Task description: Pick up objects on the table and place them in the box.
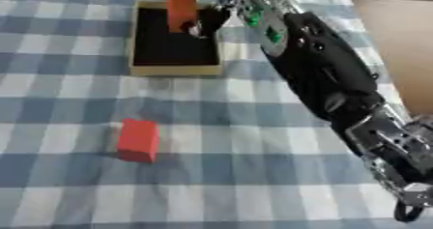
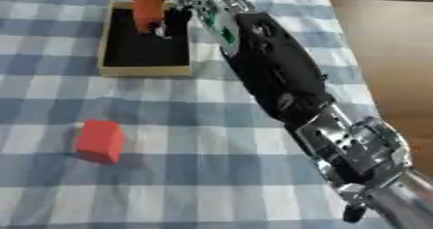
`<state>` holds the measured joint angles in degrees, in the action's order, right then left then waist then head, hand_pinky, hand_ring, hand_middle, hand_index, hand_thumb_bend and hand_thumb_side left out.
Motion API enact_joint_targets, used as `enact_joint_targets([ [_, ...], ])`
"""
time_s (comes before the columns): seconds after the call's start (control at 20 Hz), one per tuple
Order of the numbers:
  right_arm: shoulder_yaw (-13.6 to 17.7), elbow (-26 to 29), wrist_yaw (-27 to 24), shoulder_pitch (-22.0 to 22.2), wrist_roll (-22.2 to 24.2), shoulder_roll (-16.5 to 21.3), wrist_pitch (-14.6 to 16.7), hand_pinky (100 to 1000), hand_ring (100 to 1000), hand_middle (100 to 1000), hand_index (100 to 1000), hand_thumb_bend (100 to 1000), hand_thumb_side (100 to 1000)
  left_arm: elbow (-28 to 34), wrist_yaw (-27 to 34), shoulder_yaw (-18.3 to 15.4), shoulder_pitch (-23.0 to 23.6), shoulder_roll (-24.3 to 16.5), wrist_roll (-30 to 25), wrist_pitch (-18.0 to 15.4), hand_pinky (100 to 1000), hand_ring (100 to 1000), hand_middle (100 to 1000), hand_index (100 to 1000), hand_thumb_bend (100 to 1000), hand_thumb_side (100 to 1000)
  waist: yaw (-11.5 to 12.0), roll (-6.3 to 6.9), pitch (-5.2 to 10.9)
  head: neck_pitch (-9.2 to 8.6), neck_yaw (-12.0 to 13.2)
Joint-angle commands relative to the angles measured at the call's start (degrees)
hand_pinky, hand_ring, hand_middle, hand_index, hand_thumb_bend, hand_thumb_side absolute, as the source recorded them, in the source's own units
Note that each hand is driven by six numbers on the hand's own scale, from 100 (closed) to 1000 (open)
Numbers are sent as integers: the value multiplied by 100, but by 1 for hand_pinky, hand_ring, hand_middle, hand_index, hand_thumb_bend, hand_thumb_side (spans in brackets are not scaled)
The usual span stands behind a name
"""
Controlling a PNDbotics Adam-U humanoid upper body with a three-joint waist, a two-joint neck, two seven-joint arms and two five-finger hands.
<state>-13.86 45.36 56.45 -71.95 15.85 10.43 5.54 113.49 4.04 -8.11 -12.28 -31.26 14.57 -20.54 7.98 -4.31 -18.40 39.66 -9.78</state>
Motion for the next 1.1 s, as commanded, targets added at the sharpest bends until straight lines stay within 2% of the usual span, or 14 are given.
enact_joint_targets([
  [0.05,113,-215,129,-142,-60,-8,146,816,690,414,617,100,225,110,18,-19,-67,-71,-21,-6,736,639,642,786,100,861,18,63,90,-77,-30],
  [0.2,141,-373,184,-121,-109,-56,226,819,712,456,650,100,247,110,21,-14,-78,-61,-27,-4,736,639,642,786,100,862,21,67,83,-86,-37],
  [0.25,151,-414,218,-117,-144,-69,226,822,758,514,727,117,269,110,22,-13,-79,-59,-29,-3,736,639,642,786,100,862,23,69,81,-87,-38],
  [0.3,159,-453,264,-116,-182,-83,227,822,758,514,727,117,269,110,22,-12,-79,-58,-31,-2,736,639,642,786,100,862,24,70,80,-88,-40],
  [0.35,168,-487,334,-118,-222,-93,210,840,812,582,795,281,293,110,22,-12,-77,-54,-33,0,736,638,642,786,100,862,25,71,79,-89,-43],
  [0.45,191,-527,515,-123,-299,-120,146,844,835,619,801,388,272,110,22,-10,-73,-46,-38,5,736,638,642,786,100,860,30,72,79,-90,-48],
  [0.55,198,-556,761,-131,-359,-141,87,845,848,645,812,476,245,110,20,-9,-72,-42,-43,7,737,638,642,785,100,859,34,72,81,-91,-54],
  [0.65,222,-600,1048,-137,-397,-173,20,844,851,651,813,502,242,110,23,-9,-72,-38,-45,8,737,638,643,785,100,858,40,73,85,-94,-61],
  [0.75,255,-641,1284,-140,-430,-201,-38,846,860,669,828,570,256,110,25,-10,-70,-34,-47,9,737,638,643,785,100,860,47,73,89,-93,-70],
  [0.9,292,-620,1472,-144,-481,-220,-106,848,859,655,826,584,265,110,28,-17,-63,-30,-42,13,737,638,643,785,100,859,50,73,94,-89,-70],
  [1.1,323,-387,1381,-159,-502,-196,-182,850,857,639,826,576,275,110,26,-22,-61,-38,-46,21,738,639,644,785,100,860,37,76,106,-85,-53],
])
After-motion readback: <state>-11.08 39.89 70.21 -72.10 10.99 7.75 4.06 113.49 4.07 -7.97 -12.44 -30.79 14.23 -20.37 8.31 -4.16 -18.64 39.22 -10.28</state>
